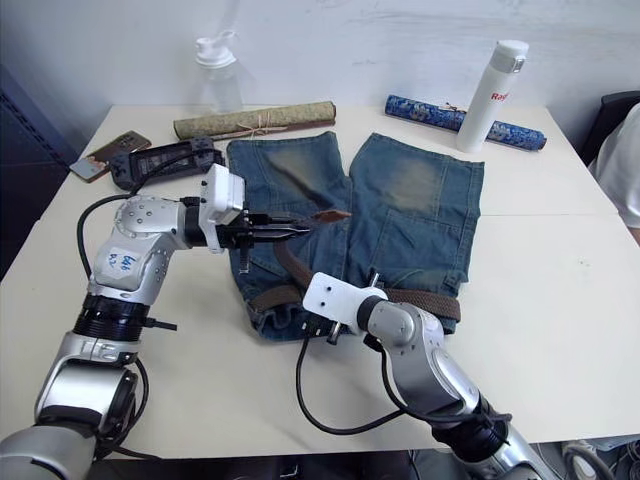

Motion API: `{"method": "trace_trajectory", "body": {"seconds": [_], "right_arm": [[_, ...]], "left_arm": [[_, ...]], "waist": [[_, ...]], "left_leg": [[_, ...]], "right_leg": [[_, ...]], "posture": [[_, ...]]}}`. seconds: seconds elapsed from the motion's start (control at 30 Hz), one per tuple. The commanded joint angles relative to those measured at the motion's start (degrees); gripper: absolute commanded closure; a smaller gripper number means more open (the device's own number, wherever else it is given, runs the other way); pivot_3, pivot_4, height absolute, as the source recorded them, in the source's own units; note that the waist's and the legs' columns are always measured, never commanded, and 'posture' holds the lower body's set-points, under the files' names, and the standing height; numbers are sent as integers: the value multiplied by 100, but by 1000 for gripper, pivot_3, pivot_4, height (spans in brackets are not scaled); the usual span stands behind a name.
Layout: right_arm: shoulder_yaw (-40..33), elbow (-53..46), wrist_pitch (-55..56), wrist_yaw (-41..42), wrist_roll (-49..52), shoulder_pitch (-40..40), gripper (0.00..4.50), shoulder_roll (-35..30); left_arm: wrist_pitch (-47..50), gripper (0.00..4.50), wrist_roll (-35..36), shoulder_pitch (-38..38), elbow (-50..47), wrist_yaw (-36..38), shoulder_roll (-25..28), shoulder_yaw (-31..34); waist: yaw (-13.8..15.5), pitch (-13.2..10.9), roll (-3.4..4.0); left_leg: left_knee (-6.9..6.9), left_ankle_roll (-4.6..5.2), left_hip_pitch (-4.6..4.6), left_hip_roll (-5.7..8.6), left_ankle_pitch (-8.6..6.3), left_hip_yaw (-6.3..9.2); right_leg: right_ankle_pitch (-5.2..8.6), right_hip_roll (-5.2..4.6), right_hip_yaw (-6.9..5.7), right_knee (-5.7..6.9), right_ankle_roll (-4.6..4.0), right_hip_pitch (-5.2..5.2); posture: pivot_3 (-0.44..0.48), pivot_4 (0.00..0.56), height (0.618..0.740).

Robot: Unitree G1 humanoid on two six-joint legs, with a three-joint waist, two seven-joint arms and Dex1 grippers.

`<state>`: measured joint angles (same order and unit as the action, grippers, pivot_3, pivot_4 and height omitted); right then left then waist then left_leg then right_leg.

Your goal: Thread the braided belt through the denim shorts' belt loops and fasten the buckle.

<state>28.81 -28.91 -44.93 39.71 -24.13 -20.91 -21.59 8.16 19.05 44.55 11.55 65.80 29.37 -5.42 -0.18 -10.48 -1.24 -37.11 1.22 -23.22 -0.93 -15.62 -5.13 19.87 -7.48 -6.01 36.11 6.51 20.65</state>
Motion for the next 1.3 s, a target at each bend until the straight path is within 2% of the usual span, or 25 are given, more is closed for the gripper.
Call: {"method": "trace_trajectory", "body": {"seconds": [0.03,0.23,0.53,0.9,1.07,1.3], "right_arm": [[-313,-178,-92,-99,128,164,4421,-69],[-577,-446,-70,-180,289,158,4421,-91],[-372,-301,86,-368,262,111,4421,-74],[313,462,509,-488,-1,-95,4421,18],[726,466,753,-291,-390,-89,4421,-262],[1271,751,1721,51,-1073,-450,4421,-580]], "left_arm": [[-250,4500,-115,100,66,-102,-61,76],[-462,4500,-262,25,254,-157,-59,74],[-485,4500,-275,10,232,-238,-100,117],[-407,4500,-257,-1,92,-322,-139,108],[-393,4500,-260,66,172,-371,-153,128],[-450,4500,-312,286,347,-416,-337,38]], "waist": [[14,-1,-1],[14,-6,1],[2,-8,3],[-37,-8,3],[-49,-7,3],[-75,-7,3]], "left_leg": [[-1,2,-1,1,1,0],[-1,8,-7,7,1,1],[3,8,-13,5,1,-1],[2,5,-7,2,2,-2],[1,5,-6,1,2,-2],[0,5,-6,1,2,-3]], "right_leg": [[0,0,-1,0,0,0],[-1,-3,-3,-1,2,2],[-1,1,-4,13,3,7],[-1,4,-2,25,2,8],[-1,3,-2,26,2,8],[-1,3,-3,27,2,8]], "posture": [[0,150,717],[0,150,717],[0,150,717],[0,150,717],[0,150,717],[0,150,717]]}}
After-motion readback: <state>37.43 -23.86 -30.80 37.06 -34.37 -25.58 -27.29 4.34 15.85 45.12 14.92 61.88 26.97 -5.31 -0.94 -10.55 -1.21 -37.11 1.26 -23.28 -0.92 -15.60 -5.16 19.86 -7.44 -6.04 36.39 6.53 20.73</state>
